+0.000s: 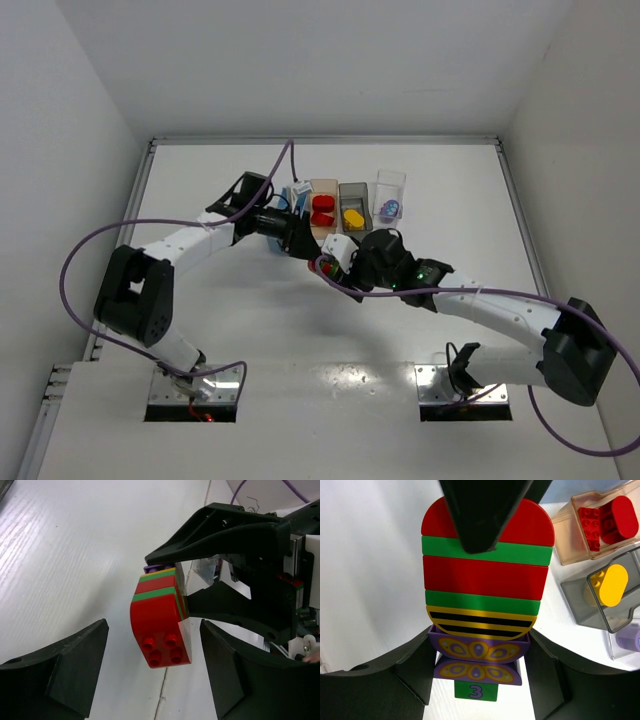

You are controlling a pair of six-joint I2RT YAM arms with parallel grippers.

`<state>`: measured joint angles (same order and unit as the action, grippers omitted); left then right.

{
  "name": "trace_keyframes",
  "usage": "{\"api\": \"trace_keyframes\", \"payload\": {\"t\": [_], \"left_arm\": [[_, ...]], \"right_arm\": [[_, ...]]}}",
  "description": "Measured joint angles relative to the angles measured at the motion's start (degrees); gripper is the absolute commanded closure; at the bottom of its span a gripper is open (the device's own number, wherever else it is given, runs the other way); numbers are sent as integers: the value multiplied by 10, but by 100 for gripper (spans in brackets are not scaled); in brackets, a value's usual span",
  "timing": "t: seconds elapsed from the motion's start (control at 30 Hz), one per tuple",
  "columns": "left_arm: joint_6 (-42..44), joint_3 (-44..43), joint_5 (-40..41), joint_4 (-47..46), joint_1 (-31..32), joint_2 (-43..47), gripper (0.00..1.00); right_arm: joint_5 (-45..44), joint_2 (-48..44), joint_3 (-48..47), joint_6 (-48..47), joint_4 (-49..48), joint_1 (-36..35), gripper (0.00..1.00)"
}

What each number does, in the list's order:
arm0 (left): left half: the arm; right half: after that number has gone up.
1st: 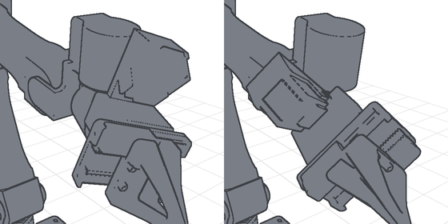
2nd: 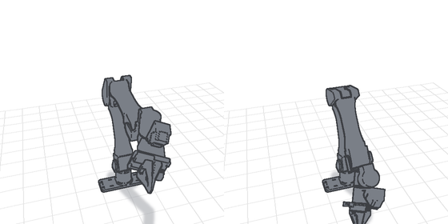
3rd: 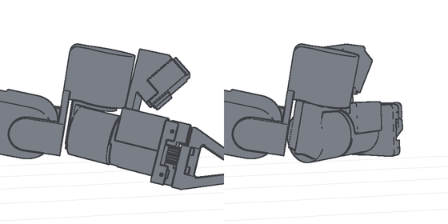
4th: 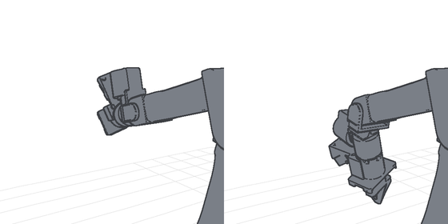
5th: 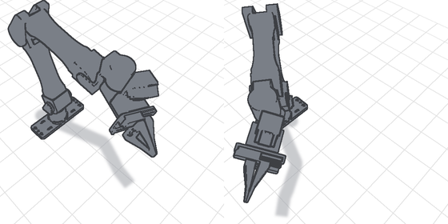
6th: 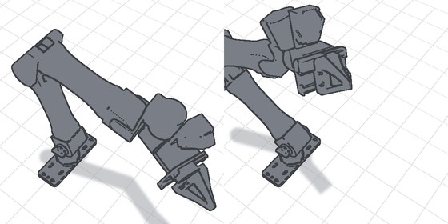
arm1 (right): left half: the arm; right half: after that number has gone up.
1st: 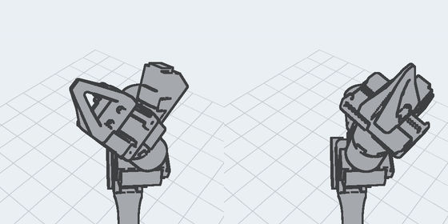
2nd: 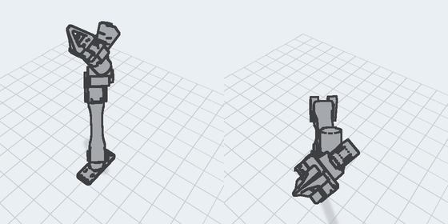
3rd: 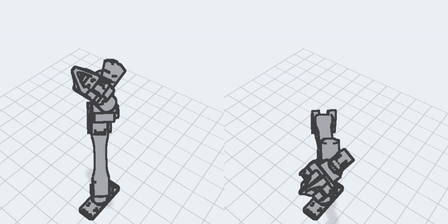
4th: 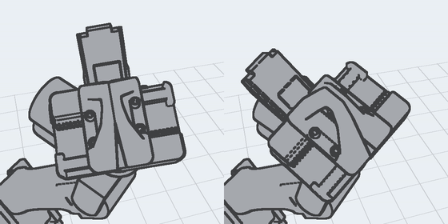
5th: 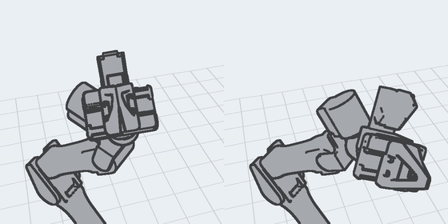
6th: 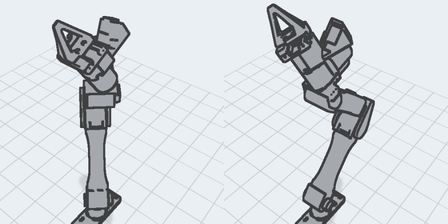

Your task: Sort the legos into containers by color

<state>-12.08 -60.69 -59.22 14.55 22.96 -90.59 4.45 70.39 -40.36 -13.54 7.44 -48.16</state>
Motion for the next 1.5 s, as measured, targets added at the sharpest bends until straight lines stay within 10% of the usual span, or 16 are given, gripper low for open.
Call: {"api": "trace_keyframes", "payload": {"t": [0.2, 0.93, 1.27, 1.5], "left_arm": [[10, -12, -29, 6, 9, -12, 55], [16, -87, -59, 17, -79, -52, 56], [16, -88, -49, 17, -64, -55, 56], [17, -69, -30, 16, -61, -43, 56]], "right_arm": [[-11, 0, 0, -2, -5, 0, 100], [-42, -127, 106, -28, 40, 0, 100], [18, -49, 89, -12, 108, 12, 98], [47, -13, 86, -13, 114, 30, 35]]}}
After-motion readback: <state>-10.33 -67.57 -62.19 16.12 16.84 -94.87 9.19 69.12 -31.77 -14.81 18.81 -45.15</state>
